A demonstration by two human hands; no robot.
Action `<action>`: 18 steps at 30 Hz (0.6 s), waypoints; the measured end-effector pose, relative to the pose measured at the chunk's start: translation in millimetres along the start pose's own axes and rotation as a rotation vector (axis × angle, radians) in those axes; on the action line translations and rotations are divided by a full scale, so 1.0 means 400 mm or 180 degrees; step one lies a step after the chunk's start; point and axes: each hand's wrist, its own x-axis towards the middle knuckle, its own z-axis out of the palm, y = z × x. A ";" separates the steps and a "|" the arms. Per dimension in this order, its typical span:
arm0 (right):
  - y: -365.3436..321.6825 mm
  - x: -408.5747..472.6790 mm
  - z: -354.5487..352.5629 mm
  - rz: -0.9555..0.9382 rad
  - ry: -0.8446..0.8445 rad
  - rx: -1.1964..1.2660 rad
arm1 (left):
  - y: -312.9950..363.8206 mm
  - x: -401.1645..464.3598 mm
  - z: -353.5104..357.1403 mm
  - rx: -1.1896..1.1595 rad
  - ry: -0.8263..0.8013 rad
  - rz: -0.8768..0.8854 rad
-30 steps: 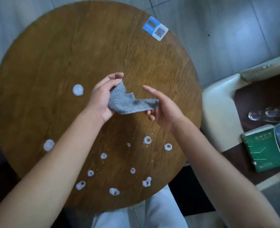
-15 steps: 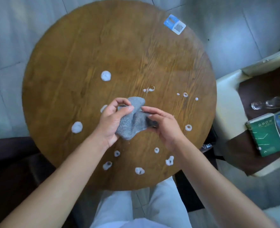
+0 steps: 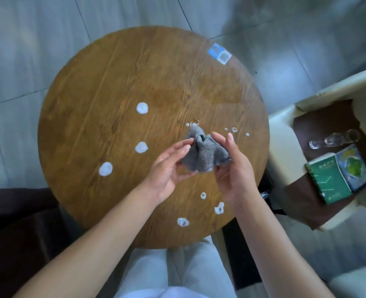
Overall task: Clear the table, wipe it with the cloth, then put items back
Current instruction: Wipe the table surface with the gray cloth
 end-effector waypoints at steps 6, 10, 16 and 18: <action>-0.032 0.068 -0.145 -0.0363 0.0582 -0.0934 | -0.031 0.090 0.079 0.0697 0.0461 0.0099; -0.083 0.142 -0.228 -0.0247 0.0823 -0.1405 | -0.024 0.191 0.139 0.1651 0.0416 0.0256; -0.222 0.274 -0.284 -0.0756 0.0672 -0.1470 | 0.059 0.345 0.250 0.1900 0.0354 0.1031; -0.240 0.313 -0.299 -0.0852 0.0653 -0.1423 | 0.057 0.388 0.247 0.1896 0.0346 0.0973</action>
